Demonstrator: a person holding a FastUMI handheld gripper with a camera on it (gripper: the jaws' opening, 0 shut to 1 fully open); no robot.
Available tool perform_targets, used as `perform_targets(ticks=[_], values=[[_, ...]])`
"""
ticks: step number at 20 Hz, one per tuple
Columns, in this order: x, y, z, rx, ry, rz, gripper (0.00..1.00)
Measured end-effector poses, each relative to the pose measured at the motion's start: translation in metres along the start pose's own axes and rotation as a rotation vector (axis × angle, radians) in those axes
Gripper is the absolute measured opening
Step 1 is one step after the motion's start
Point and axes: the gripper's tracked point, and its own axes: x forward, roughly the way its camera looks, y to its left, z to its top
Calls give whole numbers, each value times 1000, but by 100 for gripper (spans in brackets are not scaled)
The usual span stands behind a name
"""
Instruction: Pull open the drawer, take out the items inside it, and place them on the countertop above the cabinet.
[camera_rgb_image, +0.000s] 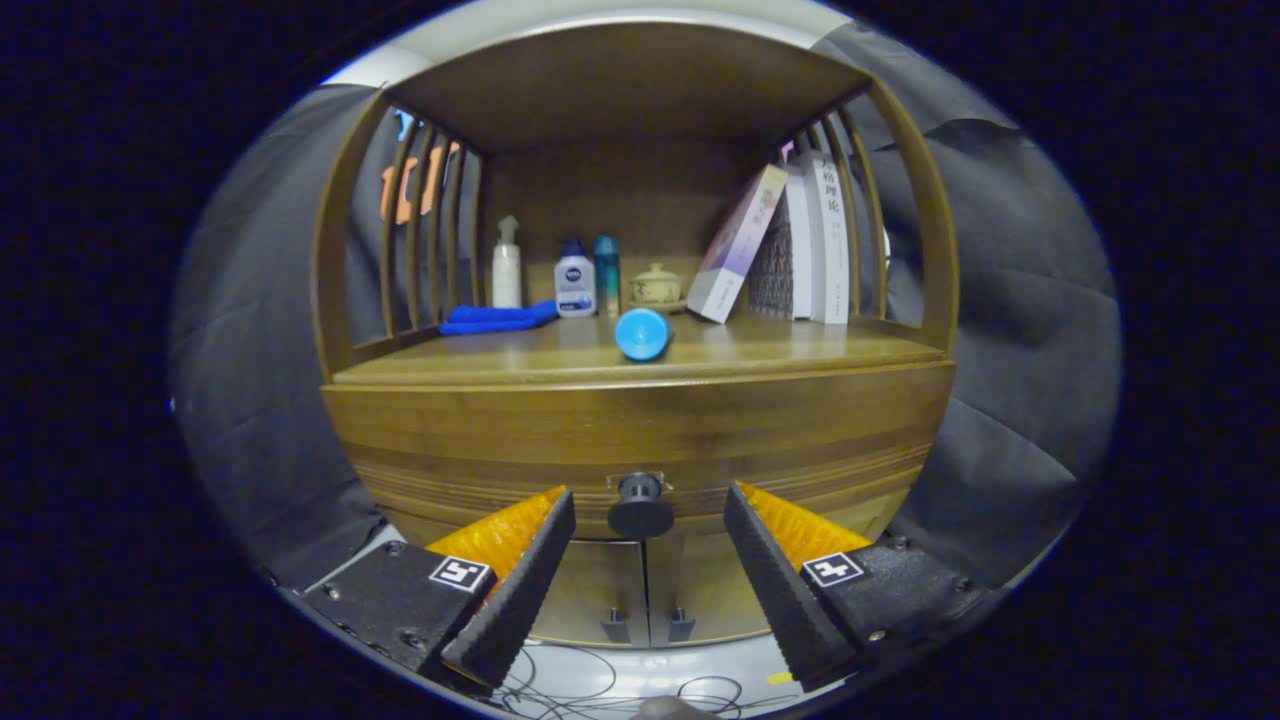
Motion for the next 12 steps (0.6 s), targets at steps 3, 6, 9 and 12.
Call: perform_targets(ticks=[3, 6, 9, 12], values=[[-51, 6, 16, -7, -53, 13, 99], [-90, 13, 31, -18, -109, 34, 99], [-124, 13, 41, -27, -129, 27, 99], [-149, 14, 45, -6, -149, 33, 99]])
